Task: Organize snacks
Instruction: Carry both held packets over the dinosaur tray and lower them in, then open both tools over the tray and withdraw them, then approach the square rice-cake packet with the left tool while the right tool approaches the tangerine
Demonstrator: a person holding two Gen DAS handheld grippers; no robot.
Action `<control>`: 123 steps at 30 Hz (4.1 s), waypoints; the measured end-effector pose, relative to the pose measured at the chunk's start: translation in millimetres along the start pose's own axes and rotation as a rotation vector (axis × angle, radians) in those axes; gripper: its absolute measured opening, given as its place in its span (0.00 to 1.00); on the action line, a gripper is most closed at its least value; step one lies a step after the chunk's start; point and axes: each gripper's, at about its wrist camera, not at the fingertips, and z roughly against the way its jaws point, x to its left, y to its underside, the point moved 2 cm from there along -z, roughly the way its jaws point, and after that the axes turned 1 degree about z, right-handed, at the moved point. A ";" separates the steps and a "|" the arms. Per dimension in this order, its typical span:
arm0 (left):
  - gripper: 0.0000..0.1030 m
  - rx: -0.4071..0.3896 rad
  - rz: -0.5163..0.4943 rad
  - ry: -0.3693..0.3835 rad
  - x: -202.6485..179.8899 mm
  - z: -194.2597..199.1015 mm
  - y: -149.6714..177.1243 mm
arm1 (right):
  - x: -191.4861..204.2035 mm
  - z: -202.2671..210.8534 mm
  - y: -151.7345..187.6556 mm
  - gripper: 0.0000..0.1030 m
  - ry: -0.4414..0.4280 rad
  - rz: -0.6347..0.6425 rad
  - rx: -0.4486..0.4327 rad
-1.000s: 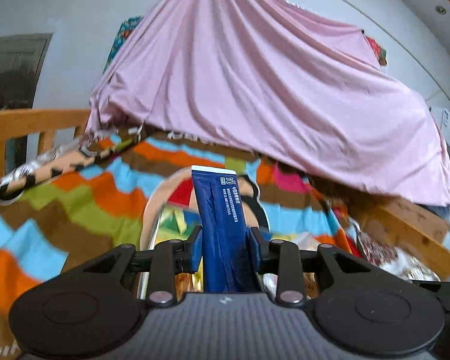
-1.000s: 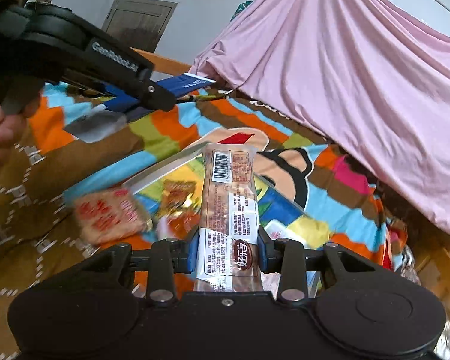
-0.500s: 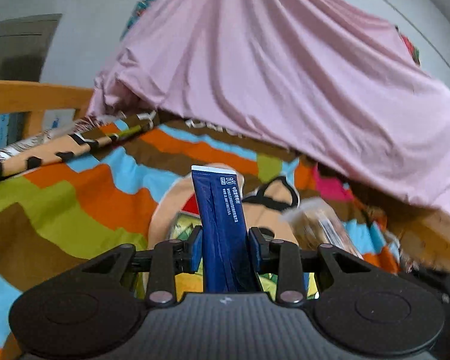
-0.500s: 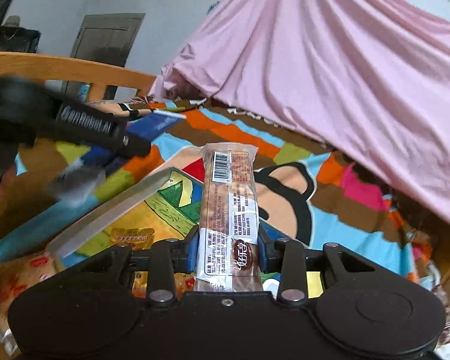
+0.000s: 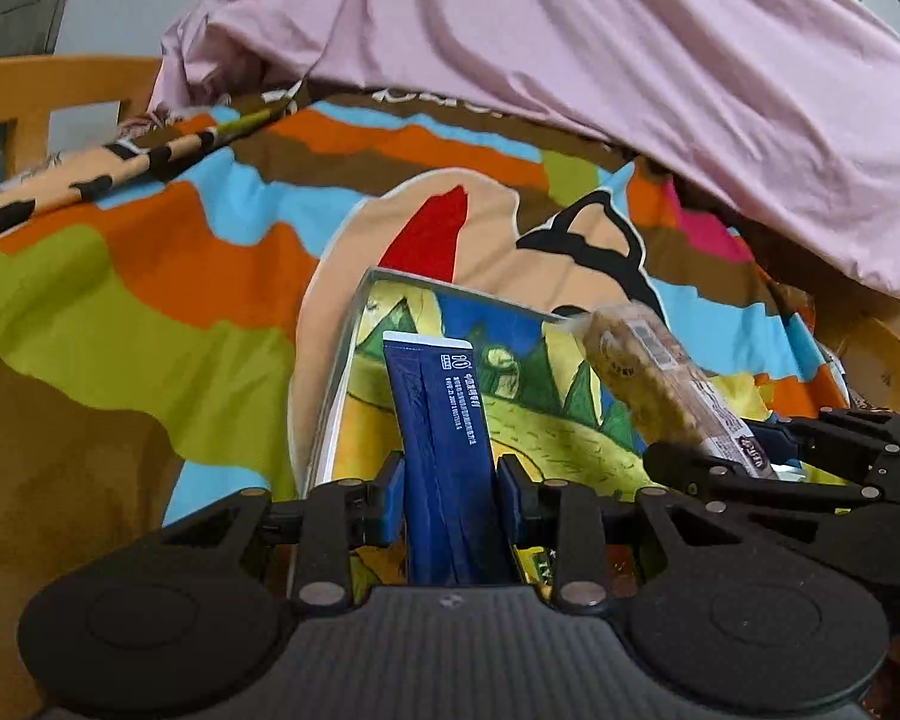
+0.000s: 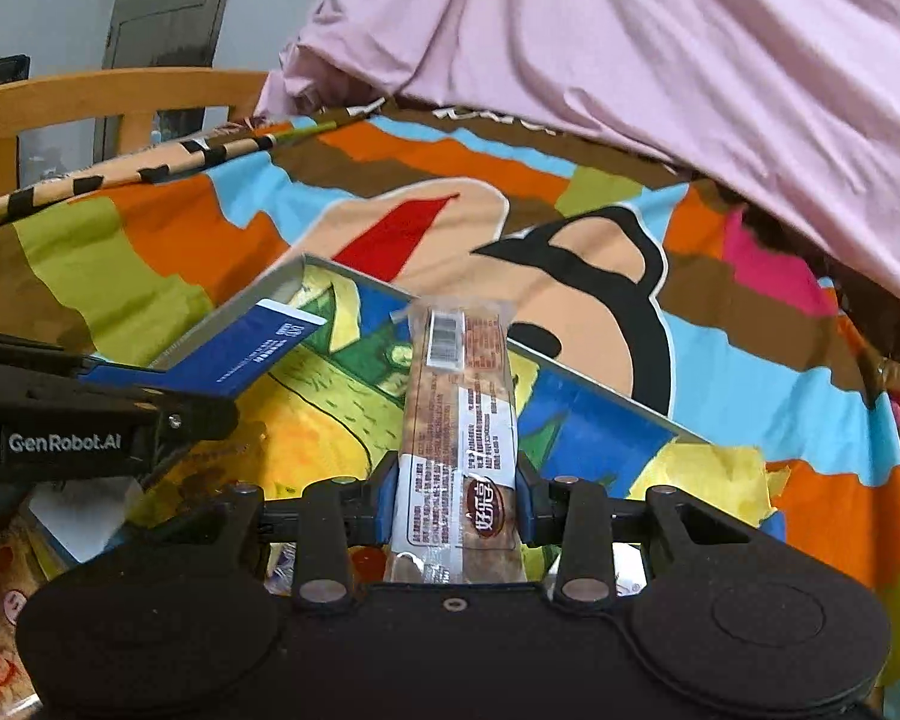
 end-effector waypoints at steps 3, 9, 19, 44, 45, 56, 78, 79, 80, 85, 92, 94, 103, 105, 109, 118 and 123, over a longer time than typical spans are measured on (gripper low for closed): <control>0.34 0.012 -0.016 -0.008 -1.3 -2.1 1.8 | -3.3 -3.6 2.1 0.38 -0.006 -0.025 0.017; 0.34 0.031 -0.022 -0.023 -0.7 -8.7 4.3 | -6.9 -9.0 8.7 0.38 -0.014 -0.056 0.037; 0.36 0.048 -0.021 -0.028 -1.5 -11.8 6.0 | -2.7 -10.5 12.4 0.42 -0.009 -0.024 0.037; 0.96 -0.237 -0.002 -0.110 -15.6 112.1 -16.8 | -39.2 117.9 -5.6 0.93 0.005 -0.234 -0.209; 0.98 -0.251 0.002 -0.120 -16.5 120.8 -16.5 | -39.6 125.7 -4.9 0.94 0.002 -0.242 -0.217; 0.99 -0.283 -0.031 -0.187 -21.8 220.6 20.0 | -24.2 220.7 25.1 0.99 -0.032 -0.232 -0.268; 1.00 -0.223 -0.145 -0.188 -60.8 321.9 100.5 | 0.2 351.0 118.9 0.99 -0.067 -0.192 -0.243; 1.00 -0.218 -0.151 -0.190 -63.2 323.2 102.3 | 0.3 353.7 122.7 0.99 -0.068 -0.197 -0.236; 1.00 -0.213 -0.158 -0.192 -65.3 324.4 103.9 | 0.6 356.5 126.5 0.99 -0.068 -0.200 -0.229; 1.00 -0.183 -0.159 -0.202 -68.5 328.0 112.3 | 2.4 367.2 136.3 0.99 -0.063 -0.196 -0.218; 1.00 -0.112 -0.141 -0.184 -69.2 329.6 120.4 | 0.1 365.4 142.7 0.99 -0.056 -0.211 -0.154; 1.00 -0.104 -0.137 -0.192 -68.4 330.2 120.6 | -0.5 363.3 144.4 0.99 -0.059 -0.214 -0.140; 1.00 -0.050 -0.135 -0.191 -67.2 320.1 120.1 | -4.4 346.5 136.5 0.99 -0.116 -0.182 -0.095; 1.00 -0.038 -0.134 -0.195 -66.8 316.4 120.5 | -2.8 343.2 133.7 0.99 -0.127 -0.153 -0.094; 1.00 -0.013 -0.123 -0.192 -65.5 310.3 119.8 | 1.7 336.2 130.1 0.99 -0.150 -0.105 -0.094; 1.00 0.049 -0.076 -0.192 -58.4 295.6 114.2 | 9.5 318.5 126.1 0.99 -0.231 0.006 -0.072; 1.00 0.091 -0.036 -0.159 -44.8 276.4 104.5 | 18.9 297.1 126.6 0.99 -0.236 0.114 -0.062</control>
